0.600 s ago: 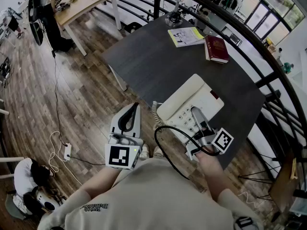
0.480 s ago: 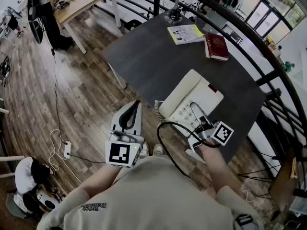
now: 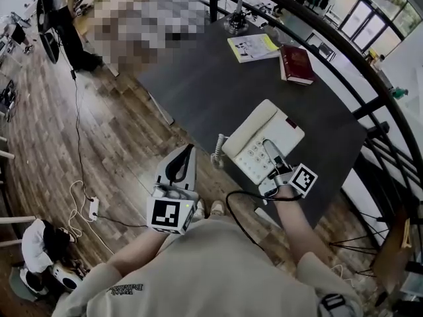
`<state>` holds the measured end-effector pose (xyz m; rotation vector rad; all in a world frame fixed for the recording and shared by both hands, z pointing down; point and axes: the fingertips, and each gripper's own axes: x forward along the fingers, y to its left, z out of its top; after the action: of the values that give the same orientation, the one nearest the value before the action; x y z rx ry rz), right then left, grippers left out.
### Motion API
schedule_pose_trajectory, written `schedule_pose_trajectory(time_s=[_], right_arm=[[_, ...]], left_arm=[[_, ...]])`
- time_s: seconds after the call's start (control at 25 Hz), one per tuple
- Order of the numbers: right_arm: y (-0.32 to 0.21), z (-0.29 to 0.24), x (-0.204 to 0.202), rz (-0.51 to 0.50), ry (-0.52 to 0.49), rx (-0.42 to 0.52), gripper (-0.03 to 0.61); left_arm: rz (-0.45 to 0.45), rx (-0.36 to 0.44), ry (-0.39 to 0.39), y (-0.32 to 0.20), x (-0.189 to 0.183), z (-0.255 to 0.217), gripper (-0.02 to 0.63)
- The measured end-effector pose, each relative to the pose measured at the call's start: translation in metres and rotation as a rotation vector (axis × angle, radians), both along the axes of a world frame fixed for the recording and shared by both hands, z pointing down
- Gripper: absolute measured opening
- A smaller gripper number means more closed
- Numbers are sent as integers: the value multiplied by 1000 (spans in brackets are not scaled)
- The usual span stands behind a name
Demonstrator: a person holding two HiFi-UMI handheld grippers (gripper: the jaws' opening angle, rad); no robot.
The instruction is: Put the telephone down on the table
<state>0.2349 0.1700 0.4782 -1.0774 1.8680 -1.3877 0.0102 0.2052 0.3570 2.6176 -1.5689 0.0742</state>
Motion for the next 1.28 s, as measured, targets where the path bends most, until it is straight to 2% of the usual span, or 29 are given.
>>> schedule_pose_trajectory(time_s=[0.24, 0.44, 0.64, 0.92, 1.28], right_arm=[[18, -18, -11, 1, -121, 5, 196], [23, -28, -18, -33, -120, 11, 196], [29, -26, -19, -19, -160, -31, 196], [36, -33, -24, -19, -184, -36, 196], [35, -51, -52, -78, -201, -26, 196]], left_arm=[[-9, -13, -16, 4, 2, 5, 3], [-9, -12, -17, 8, 8, 5, 3], [-14, -15, -25, 14, 7, 5, 3], [-20, -8, -31, 21, 8, 4, 3], [-46, 34, -22, 16, 8, 0, 3]])
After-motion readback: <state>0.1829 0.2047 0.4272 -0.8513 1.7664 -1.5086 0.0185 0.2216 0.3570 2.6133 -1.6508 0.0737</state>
